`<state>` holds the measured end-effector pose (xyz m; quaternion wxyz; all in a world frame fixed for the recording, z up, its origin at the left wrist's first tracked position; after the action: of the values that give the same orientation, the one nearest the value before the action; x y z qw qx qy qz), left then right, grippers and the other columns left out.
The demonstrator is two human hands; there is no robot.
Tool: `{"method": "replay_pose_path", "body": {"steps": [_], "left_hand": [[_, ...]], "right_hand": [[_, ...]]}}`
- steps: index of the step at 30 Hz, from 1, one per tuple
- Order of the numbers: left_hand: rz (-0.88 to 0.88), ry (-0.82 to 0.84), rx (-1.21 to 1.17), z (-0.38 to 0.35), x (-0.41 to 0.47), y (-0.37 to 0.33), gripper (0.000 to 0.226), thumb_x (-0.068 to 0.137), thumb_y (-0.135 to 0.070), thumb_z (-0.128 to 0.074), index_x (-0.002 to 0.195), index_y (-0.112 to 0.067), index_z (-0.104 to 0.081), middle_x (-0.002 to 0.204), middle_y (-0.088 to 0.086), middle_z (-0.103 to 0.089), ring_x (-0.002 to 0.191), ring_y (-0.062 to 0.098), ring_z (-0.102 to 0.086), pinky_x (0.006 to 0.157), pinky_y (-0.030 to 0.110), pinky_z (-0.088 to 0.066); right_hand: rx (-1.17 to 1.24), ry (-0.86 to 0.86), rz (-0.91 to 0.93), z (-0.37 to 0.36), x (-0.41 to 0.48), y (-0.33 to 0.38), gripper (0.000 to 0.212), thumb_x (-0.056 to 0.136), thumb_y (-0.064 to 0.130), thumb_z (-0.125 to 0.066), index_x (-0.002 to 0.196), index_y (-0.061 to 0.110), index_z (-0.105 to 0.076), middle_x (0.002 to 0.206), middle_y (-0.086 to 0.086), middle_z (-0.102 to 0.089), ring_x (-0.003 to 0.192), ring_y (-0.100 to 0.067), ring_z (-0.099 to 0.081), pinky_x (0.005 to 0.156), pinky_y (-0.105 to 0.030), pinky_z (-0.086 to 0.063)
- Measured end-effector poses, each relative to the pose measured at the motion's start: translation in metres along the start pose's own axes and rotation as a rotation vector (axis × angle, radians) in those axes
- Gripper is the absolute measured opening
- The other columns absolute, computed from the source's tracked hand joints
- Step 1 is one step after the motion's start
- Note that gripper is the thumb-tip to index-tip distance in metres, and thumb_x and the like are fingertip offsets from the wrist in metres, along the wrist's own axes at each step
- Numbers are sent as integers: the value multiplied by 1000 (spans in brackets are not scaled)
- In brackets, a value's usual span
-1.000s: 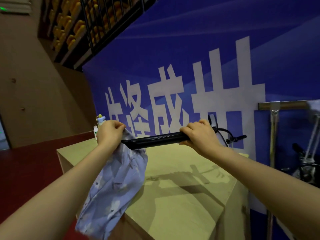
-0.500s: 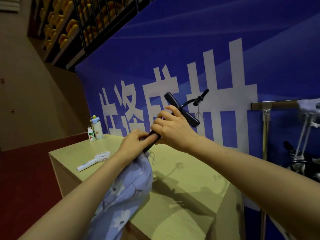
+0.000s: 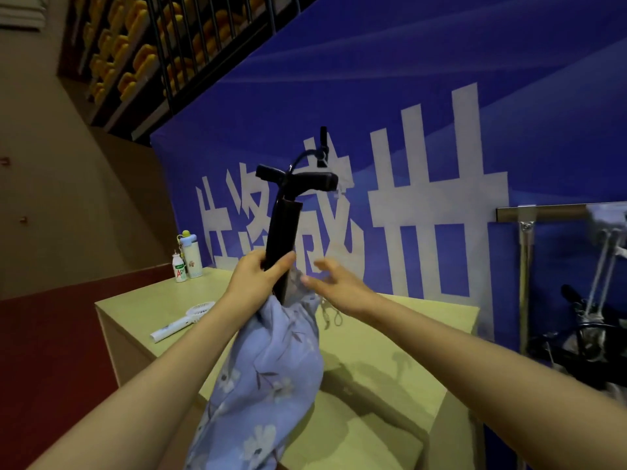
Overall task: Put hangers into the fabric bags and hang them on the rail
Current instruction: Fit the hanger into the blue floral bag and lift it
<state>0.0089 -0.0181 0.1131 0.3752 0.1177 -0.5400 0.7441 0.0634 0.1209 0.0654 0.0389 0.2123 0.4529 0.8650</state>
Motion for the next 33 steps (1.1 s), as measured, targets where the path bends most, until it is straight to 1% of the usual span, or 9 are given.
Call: {"method": "replay_pose_path", "body": {"steps": [4,7,10,18,20,22,25,28,33], "left_hand": [[64,9,-82,2,1,-1,43,89,-42,-54,92,0,-65,79,9,-65,74,20,-62,66,26,-49],[99,14,-87,6,5,1,51,88,-46,-53,96,2,-66,84,16,-67,77,22,-63,71,35,-52],[115,15,-161,7,10,1,41,89,-41,-57,86,-1,-67,81,16,-67,77,23,-63,70,35,-51],[207,136,-468,-8,14,-15,35,90,-36,-57,68,-8,-61,68,12,-60,66,24,-59,66,32,-50],[192,59,-473,-9,13,-18,39,90,-38,-57,63,-10,-60,62,10,-62,61,22,-61,61,28,-51],[205,24,-534,-9,12,-25,38,90,-38,-57,69,-9,-67,60,6,-70,60,18,-68,59,24,-56],[273,-21,-611,-6,17,-36,41,87,-47,-57,81,-8,-67,81,11,-69,78,26,-67,79,36,-55],[297,16,-663,-8,16,-61,46,89,-57,-44,90,-14,-61,89,5,-65,76,18,-64,71,33,-55],[281,95,-833,-36,5,-121,49,92,-49,-48,69,-8,-62,51,6,-68,54,19,-67,52,28,-55]], "right_hand": [[-66,121,-177,-16,22,-28,52,89,47,-56,111,0,-55,107,-17,-61,93,-29,-60,86,-40,-50],[-70,65,-233,-8,20,-28,30,95,26,-52,70,9,-51,69,-9,-49,58,-18,-43,56,-28,-38],[78,21,-233,1,16,-12,36,97,23,-48,62,14,-43,55,-4,-35,45,-14,-27,42,-24,-24],[560,-178,-180,18,17,28,23,99,25,-45,96,4,-55,77,-23,-51,55,-30,-43,50,-30,-41],[611,-201,-117,20,15,39,42,96,36,-49,106,-4,-57,107,-41,-56,86,-56,-56,79,-56,-54],[688,-204,-31,25,11,55,37,98,33,-47,109,0,-61,119,-35,-58,107,-51,-57,98,-60,-44],[758,-167,113,37,6,74,25,102,21,-39,91,6,-55,90,-18,-60,83,-27,-60,88,-44,-48],[741,-165,180,55,-2,89,35,102,21,-38,71,10,-49,67,-6,-51,60,-15,-55,74,-34,-48],[674,-304,190,106,-35,99,26,98,22,-50,74,14,-55,77,-2,-55,77,-19,-56,93,-41,-49]]}}
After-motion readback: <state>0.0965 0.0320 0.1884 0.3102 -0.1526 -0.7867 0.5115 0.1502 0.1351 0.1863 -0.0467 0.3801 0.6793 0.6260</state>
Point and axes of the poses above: each hand's wrist, its own x-axis towards the middle knuckle, its own z-axis out of the back of the hand, y = z × x, the point moved 5 cm from there along x, towards the middle knuckle
